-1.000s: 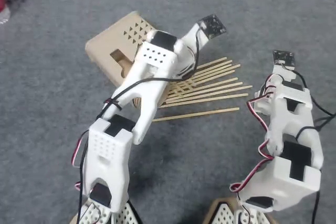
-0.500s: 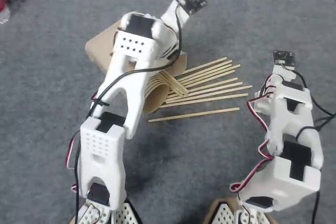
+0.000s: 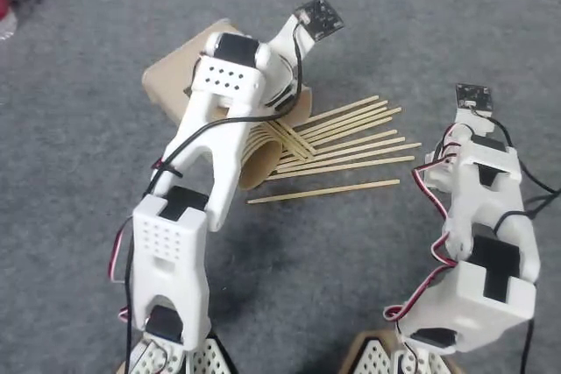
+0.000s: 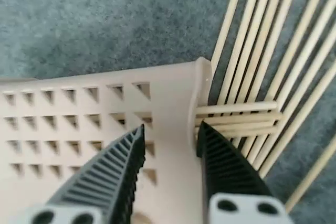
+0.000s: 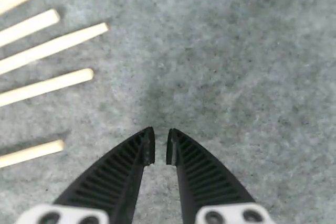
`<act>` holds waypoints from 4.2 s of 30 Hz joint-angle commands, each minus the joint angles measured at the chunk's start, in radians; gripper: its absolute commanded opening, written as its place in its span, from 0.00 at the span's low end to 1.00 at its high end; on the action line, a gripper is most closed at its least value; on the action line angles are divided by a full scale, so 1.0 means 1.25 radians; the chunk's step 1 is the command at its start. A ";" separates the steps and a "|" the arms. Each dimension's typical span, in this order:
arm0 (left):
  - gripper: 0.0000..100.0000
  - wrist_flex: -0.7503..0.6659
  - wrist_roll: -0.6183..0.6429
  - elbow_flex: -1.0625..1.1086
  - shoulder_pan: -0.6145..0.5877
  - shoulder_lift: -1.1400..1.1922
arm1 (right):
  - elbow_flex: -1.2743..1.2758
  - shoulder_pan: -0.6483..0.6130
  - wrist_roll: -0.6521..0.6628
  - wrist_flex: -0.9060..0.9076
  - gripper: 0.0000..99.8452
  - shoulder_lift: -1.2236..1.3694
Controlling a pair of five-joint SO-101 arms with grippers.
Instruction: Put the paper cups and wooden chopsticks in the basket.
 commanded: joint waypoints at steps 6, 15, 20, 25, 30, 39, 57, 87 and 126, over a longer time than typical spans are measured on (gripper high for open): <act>0.15 -0.198 -0.007 0.137 -0.023 -0.009 | -0.001 -0.010 0.011 -0.012 0.06 -0.042; 0.15 -0.260 -0.011 0.134 -0.096 -0.016 | -0.001 -0.010 0.011 -0.013 0.06 -0.042; 0.11 -0.259 -0.012 0.109 -0.140 -0.032 | -0.001 -0.010 0.011 -0.013 0.06 -0.042; 0.05 -0.254 -0.097 0.115 -0.163 -0.027 | -0.001 -0.010 0.011 -0.013 0.06 -0.042; 0.01 -0.259 -0.160 0.163 -0.183 -0.021 | -0.001 -0.010 0.011 -0.012 0.06 -0.042; 0.01 -0.286 -0.164 0.165 -0.222 -0.026 | -0.001 -0.010 0.011 -0.010 0.06 -0.042; 0.02 -0.101 -0.161 0.144 -0.187 -0.129 | -0.001 -0.012 0.011 -0.010 0.06 -0.042; 0.07 -0.600 0.125 -0.120 -0.652 0.045 | -0.123 -0.245 0.179 0.184 0.01 -0.147; 0.13 0.120 -0.163 -0.833 -0.452 0.600 | -0.063 -0.551 0.253 0.214 0.01 -0.342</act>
